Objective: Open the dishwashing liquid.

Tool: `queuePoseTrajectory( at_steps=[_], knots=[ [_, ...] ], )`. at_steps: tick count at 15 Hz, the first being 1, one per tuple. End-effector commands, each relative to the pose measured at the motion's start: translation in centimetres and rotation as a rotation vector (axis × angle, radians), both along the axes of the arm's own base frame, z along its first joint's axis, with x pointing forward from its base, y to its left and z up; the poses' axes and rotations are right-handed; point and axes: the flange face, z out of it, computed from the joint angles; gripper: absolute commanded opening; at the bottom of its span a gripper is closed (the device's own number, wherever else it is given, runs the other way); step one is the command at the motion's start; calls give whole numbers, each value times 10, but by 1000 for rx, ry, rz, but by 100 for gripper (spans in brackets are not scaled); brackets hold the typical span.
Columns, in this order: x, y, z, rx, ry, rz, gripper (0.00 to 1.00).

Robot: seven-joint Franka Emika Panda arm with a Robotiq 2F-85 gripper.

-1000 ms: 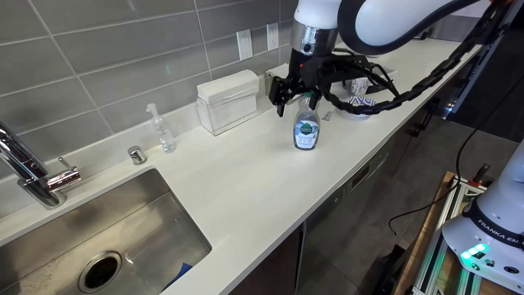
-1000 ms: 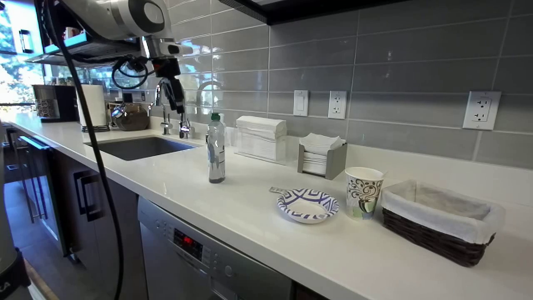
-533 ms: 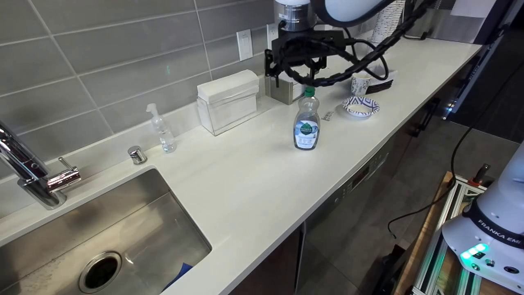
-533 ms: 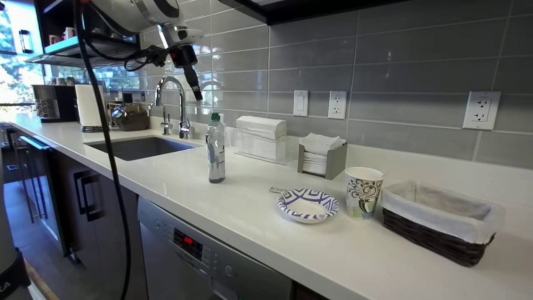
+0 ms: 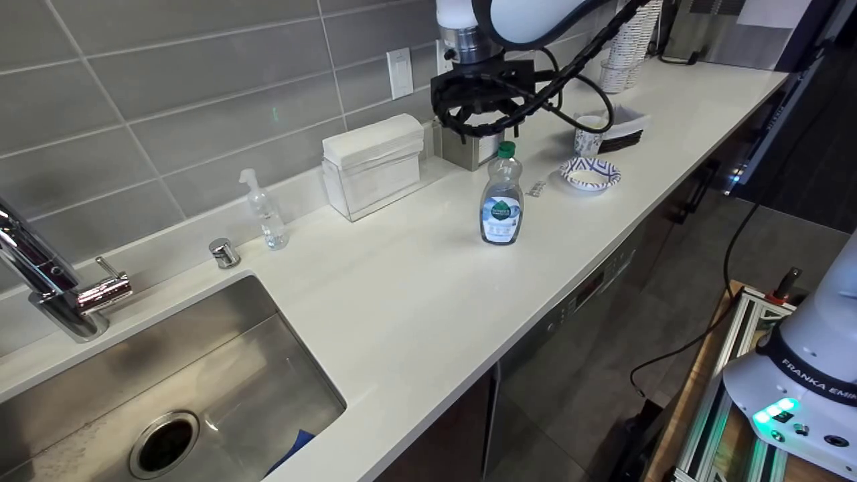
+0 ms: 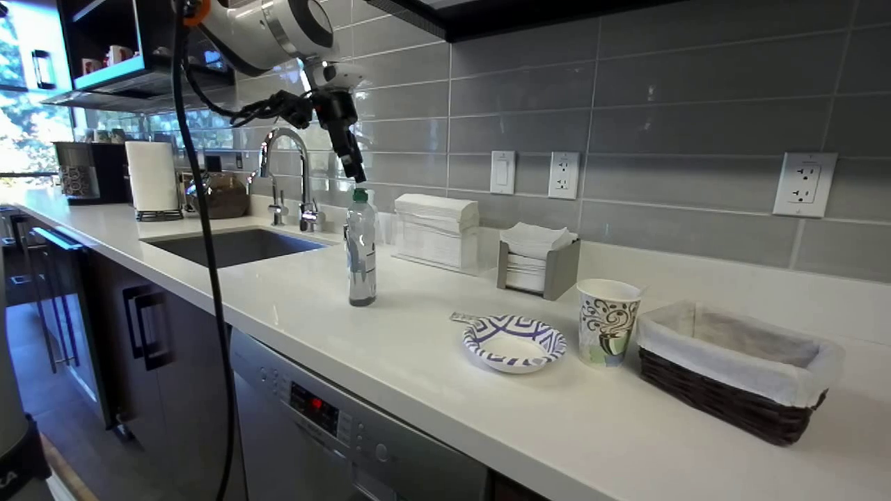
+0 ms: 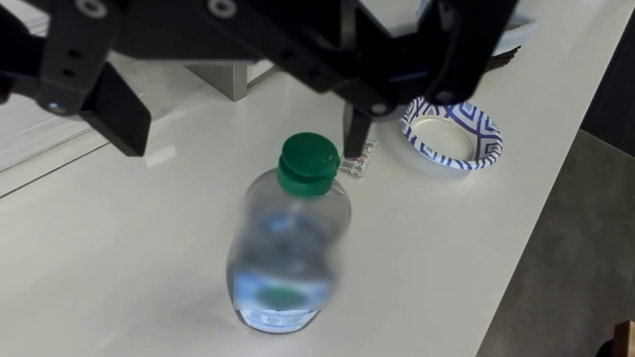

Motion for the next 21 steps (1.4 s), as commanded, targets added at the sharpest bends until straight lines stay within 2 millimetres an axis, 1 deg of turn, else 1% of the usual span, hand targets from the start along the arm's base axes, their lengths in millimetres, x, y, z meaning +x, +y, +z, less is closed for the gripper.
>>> queuePoseTrajectory(
  at_steps=[1,4,6,11,13,17,19,20,21],
  knots=[
    [3,-1,2,76,3,-13,100],
    [8,-17,1,184,22,-116,100],
    [9,-29,5,229,0,-181,100],
    [14,-54,3,266,-9,-256,100],
    [14,-59,1,270,6,-271,92],
    [14,-63,0,282,22,-287,67],
    [14,-62,-2,283,33,-288,69],
    [14,-62,-3,281,37,-289,65],
    [14,-62,-4,280,45,-289,67]
  ],
)
